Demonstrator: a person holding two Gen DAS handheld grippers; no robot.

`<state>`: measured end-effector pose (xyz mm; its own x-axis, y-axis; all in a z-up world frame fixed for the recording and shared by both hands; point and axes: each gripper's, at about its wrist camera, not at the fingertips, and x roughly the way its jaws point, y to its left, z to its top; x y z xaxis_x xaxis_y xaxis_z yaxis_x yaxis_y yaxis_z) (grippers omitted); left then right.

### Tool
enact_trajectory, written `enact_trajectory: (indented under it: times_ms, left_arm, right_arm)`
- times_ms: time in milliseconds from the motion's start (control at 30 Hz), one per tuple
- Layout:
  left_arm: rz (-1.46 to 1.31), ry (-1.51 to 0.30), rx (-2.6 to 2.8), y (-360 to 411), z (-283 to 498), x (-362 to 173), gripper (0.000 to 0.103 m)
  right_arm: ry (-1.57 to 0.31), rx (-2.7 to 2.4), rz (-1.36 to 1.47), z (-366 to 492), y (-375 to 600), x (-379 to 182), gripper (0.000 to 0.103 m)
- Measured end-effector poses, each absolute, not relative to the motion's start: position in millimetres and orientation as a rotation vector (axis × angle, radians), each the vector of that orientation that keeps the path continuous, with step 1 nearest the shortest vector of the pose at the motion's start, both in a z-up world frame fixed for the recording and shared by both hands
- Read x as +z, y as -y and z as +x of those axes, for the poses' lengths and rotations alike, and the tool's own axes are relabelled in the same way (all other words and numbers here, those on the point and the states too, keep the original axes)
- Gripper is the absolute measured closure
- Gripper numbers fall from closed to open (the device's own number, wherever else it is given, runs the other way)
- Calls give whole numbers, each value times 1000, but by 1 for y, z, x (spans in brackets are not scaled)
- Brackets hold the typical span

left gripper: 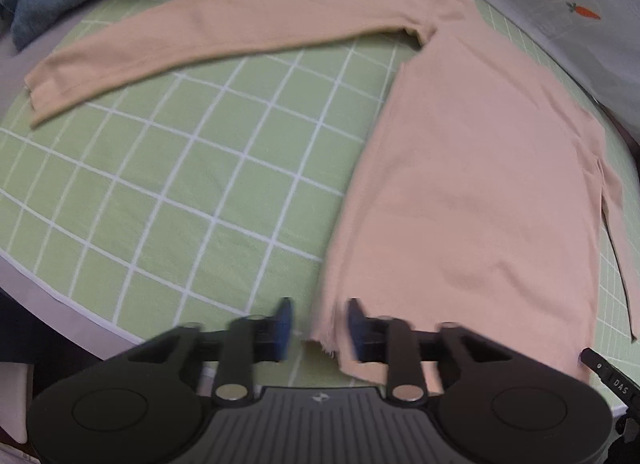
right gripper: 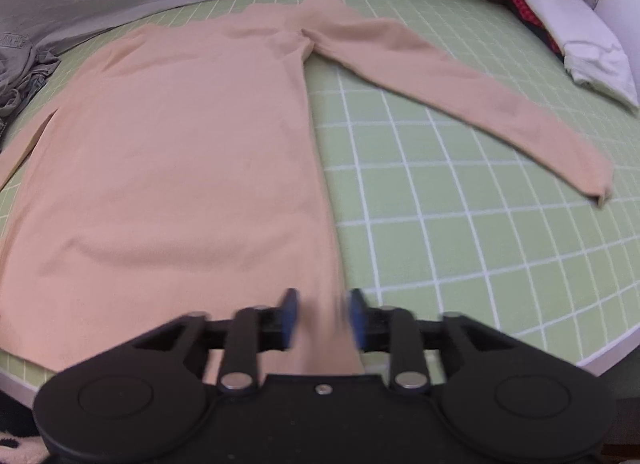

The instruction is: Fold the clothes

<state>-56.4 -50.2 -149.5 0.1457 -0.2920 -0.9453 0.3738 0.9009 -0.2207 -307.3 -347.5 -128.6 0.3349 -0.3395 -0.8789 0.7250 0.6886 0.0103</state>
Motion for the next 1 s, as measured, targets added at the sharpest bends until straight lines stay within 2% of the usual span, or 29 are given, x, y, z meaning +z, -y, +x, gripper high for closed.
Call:
enact_trajectory:
  times_ms: [67,100,167,233,600,1000]
  left_arm:
    - [59,-1307,-459,46,-49,-141,27]
    - [53,-1291,-444,44,-44,-137,21]
    - [47,-1267,-413,38,-33,-130,17]
    - [52,-1257,-377,32,-18,-127,16]
    - [29,-1255,-251,-24,77,-137,14]
    - [112,-1261,-204,-55,147,-166,13]
  right_arm:
    - [-980,-730,430,-300,350,-123,32]
    - [-962,-729,425,-295,350,-121,25]
    - [-932,-723,414,-284,350,-117,8]
    - [-929,-704,400,-268,345,-117,0]
    - [-1019,-618,282,-186,298,-129,0]
    - [-1104,-812,300,-159,294,-132,0]
